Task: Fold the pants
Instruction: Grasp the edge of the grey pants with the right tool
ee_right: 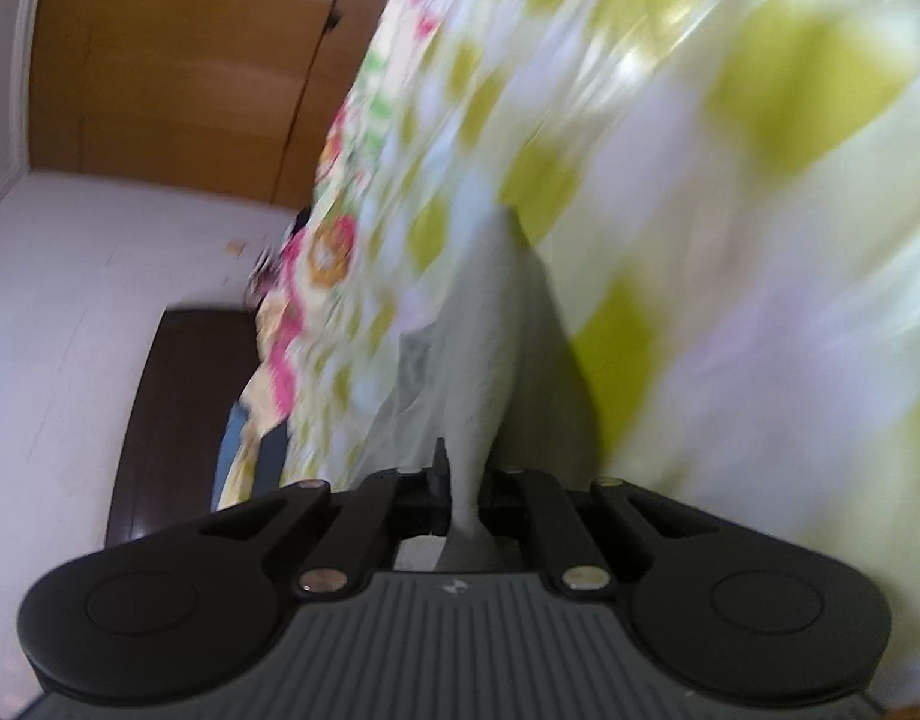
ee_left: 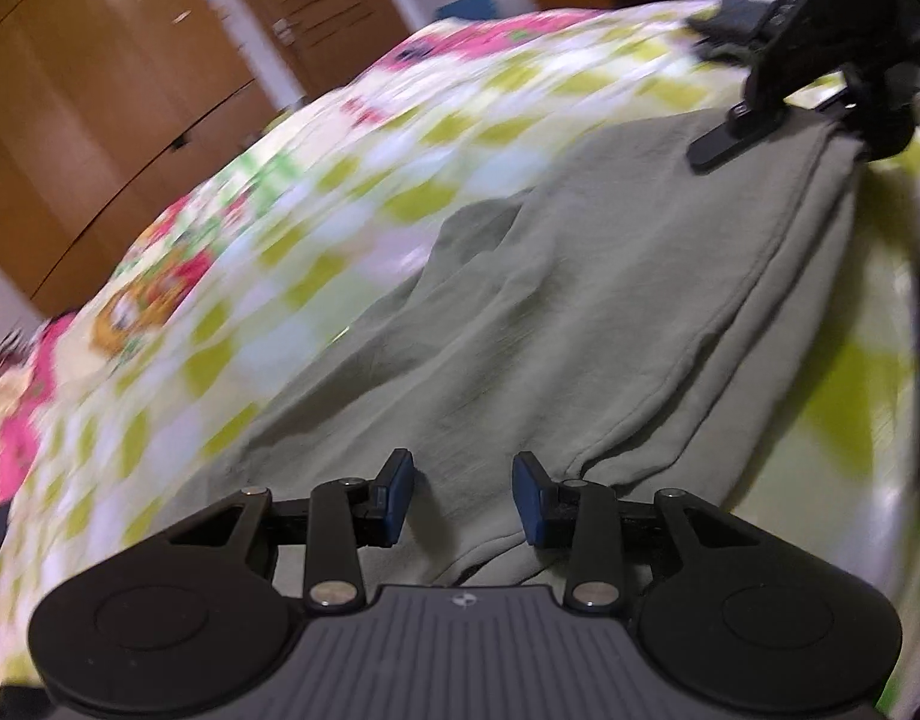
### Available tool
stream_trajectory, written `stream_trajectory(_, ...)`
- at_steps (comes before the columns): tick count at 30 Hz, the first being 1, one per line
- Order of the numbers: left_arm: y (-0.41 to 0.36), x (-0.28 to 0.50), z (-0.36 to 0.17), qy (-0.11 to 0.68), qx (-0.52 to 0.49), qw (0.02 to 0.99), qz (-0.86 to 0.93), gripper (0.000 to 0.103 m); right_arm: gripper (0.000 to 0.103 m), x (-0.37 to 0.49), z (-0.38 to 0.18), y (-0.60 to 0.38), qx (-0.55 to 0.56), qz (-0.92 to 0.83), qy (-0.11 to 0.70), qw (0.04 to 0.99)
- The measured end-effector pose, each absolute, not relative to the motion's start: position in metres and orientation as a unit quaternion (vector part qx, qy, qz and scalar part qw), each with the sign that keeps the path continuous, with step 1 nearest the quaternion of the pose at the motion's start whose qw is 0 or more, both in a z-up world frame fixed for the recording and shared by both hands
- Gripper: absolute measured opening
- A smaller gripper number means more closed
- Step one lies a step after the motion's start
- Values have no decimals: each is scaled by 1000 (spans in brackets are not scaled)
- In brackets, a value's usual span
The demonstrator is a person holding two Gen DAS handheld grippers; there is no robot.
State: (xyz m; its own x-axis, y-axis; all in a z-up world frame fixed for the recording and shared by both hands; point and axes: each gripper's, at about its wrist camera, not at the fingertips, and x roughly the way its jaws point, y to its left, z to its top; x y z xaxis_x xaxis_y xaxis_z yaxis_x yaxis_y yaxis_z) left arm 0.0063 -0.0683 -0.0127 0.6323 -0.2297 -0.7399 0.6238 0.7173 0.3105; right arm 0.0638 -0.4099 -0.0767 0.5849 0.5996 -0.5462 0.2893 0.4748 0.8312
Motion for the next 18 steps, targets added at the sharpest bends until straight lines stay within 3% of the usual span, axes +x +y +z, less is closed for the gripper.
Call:
stream_trajectory(13,-79,4,10,283,227,917,-167,53,5,59,-3,-379,375,96,436,812)
stream_trajectory(18,-96,7,-26,337,254,883,-207,48,5,64,31,-347,336,106,430,831)
